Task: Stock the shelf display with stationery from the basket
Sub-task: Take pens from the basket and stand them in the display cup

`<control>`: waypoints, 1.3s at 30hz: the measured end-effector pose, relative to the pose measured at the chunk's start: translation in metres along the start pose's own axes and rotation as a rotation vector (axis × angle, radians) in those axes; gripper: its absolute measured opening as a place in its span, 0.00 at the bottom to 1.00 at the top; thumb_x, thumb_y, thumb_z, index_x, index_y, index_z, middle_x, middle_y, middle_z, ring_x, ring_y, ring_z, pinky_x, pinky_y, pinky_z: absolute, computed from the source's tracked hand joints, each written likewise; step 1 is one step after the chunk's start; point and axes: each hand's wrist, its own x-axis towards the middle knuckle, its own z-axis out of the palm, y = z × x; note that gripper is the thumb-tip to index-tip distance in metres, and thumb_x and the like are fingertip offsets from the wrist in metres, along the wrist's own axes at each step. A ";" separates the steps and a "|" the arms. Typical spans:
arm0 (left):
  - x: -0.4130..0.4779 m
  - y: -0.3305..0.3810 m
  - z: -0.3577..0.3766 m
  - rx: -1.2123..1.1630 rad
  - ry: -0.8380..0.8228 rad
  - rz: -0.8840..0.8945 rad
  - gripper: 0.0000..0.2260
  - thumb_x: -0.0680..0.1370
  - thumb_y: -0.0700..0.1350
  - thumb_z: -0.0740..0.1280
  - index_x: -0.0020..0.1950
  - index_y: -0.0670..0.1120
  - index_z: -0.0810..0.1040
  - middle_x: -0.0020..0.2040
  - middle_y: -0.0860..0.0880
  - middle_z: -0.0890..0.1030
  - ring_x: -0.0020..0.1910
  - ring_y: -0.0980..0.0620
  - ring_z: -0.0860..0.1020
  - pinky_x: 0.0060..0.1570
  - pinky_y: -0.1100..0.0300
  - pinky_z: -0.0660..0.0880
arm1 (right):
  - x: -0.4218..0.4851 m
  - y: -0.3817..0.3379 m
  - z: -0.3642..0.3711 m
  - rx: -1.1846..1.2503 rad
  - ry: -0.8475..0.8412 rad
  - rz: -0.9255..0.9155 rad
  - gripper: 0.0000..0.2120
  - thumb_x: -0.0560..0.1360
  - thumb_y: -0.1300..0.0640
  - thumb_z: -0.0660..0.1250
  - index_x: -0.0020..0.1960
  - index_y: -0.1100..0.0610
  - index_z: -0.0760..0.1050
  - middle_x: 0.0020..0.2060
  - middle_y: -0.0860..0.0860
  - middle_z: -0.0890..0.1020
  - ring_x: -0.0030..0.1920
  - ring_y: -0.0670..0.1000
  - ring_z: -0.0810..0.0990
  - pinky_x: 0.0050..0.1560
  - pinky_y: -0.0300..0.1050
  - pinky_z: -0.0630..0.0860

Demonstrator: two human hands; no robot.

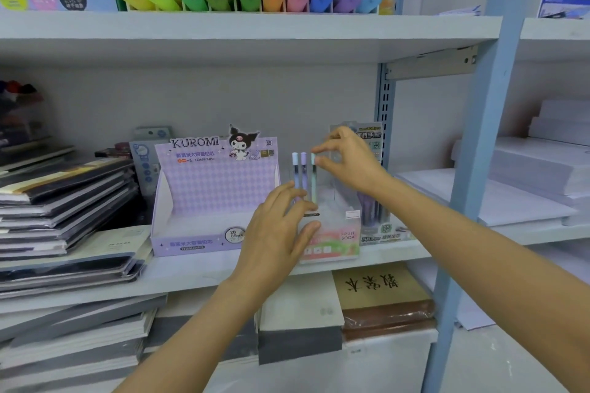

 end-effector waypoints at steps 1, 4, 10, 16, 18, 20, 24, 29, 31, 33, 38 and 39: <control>-0.003 0.002 -0.001 -0.001 0.015 0.002 0.12 0.79 0.47 0.66 0.61 0.44 0.78 0.68 0.45 0.73 0.72 0.46 0.67 0.66 0.49 0.69 | -0.007 -0.003 -0.003 0.027 0.020 -0.016 0.14 0.78 0.54 0.67 0.62 0.55 0.79 0.57 0.55 0.74 0.59 0.53 0.74 0.65 0.53 0.69; -0.027 0.008 0.000 -0.048 0.166 -0.020 0.13 0.80 0.45 0.64 0.63 0.43 0.76 0.69 0.45 0.71 0.70 0.46 0.67 0.68 0.55 0.63 | -0.045 -0.024 -0.008 0.183 0.196 -0.168 0.09 0.78 0.59 0.66 0.57 0.60 0.80 0.50 0.54 0.78 0.48 0.49 0.77 0.54 0.48 0.75; -0.157 0.021 0.052 -0.142 0.193 -0.244 0.09 0.77 0.39 0.61 0.54 0.42 0.78 0.54 0.45 0.76 0.54 0.47 0.72 0.52 0.55 0.70 | -0.168 -0.053 0.040 0.503 0.033 -0.363 0.08 0.79 0.61 0.63 0.48 0.62 0.81 0.40 0.46 0.80 0.37 0.45 0.78 0.37 0.39 0.74; -0.322 0.026 0.120 -0.141 -0.495 -0.579 0.11 0.77 0.37 0.65 0.59 0.41 0.77 0.59 0.43 0.77 0.56 0.40 0.74 0.51 0.49 0.71 | -0.293 -0.007 0.173 0.436 -0.676 0.030 0.06 0.78 0.59 0.66 0.50 0.58 0.81 0.41 0.49 0.83 0.38 0.42 0.78 0.42 0.38 0.75; -0.370 0.026 0.134 -0.074 -0.748 -0.679 0.18 0.81 0.44 0.61 0.71 0.44 0.69 0.71 0.45 0.70 0.68 0.45 0.68 0.62 0.55 0.66 | -0.337 0.024 0.211 0.341 -0.873 0.176 0.07 0.78 0.57 0.66 0.53 0.57 0.79 0.46 0.53 0.83 0.44 0.50 0.81 0.47 0.45 0.77; -0.407 0.026 0.141 -0.061 -0.930 -0.742 0.23 0.83 0.49 0.57 0.77 0.46 0.59 0.78 0.48 0.58 0.75 0.50 0.59 0.70 0.59 0.59 | -0.381 0.051 0.237 0.246 -1.019 0.346 0.09 0.79 0.53 0.65 0.56 0.57 0.75 0.48 0.54 0.83 0.47 0.54 0.81 0.46 0.44 0.76; -0.451 0.029 0.147 -0.122 -1.097 -0.764 0.29 0.84 0.51 0.55 0.80 0.45 0.45 0.80 0.48 0.41 0.79 0.51 0.47 0.73 0.61 0.52 | -0.458 0.081 0.269 0.063 -1.187 0.559 0.21 0.77 0.46 0.67 0.60 0.60 0.68 0.46 0.52 0.77 0.49 0.57 0.78 0.37 0.42 0.68; -0.461 0.030 0.154 -0.157 -0.932 -0.753 0.25 0.82 0.44 0.61 0.77 0.41 0.59 0.79 0.44 0.52 0.77 0.45 0.55 0.71 0.57 0.61 | -0.494 0.096 0.289 -0.015 -1.072 0.701 0.30 0.75 0.43 0.68 0.67 0.62 0.66 0.62 0.58 0.73 0.60 0.56 0.74 0.53 0.44 0.70; -0.461 0.029 0.156 -0.151 -0.887 -0.768 0.24 0.80 0.43 0.63 0.75 0.39 0.63 0.78 0.42 0.58 0.75 0.42 0.60 0.68 0.54 0.66 | -0.497 0.098 0.295 -0.032 -1.049 0.709 0.28 0.76 0.44 0.67 0.67 0.63 0.66 0.61 0.58 0.73 0.60 0.57 0.74 0.56 0.46 0.70; -0.462 0.029 0.157 -0.144 -0.880 -0.759 0.22 0.80 0.42 0.64 0.73 0.39 0.66 0.77 0.42 0.61 0.74 0.41 0.62 0.68 0.53 0.67 | -0.500 0.099 0.301 -0.034 -1.063 0.742 0.24 0.77 0.47 0.67 0.63 0.64 0.68 0.59 0.59 0.75 0.58 0.58 0.75 0.53 0.47 0.71; -0.460 0.030 0.158 -0.149 -0.860 -0.761 0.18 0.79 0.41 0.66 0.68 0.38 0.72 0.74 0.39 0.65 0.72 0.39 0.64 0.66 0.51 0.69 | -0.496 0.105 0.304 -0.030 -1.154 0.790 0.09 0.82 0.57 0.57 0.55 0.62 0.70 0.54 0.62 0.79 0.48 0.57 0.77 0.42 0.43 0.68; -0.459 0.029 0.158 -0.149 -0.854 -0.763 0.18 0.79 0.41 0.66 0.67 0.38 0.73 0.73 0.38 0.66 0.71 0.39 0.65 0.66 0.50 0.69 | -0.490 0.109 0.302 -0.020 -1.186 0.765 0.10 0.82 0.58 0.56 0.54 0.63 0.71 0.53 0.62 0.79 0.49 0.58 0.78 0.43 0.43 0.68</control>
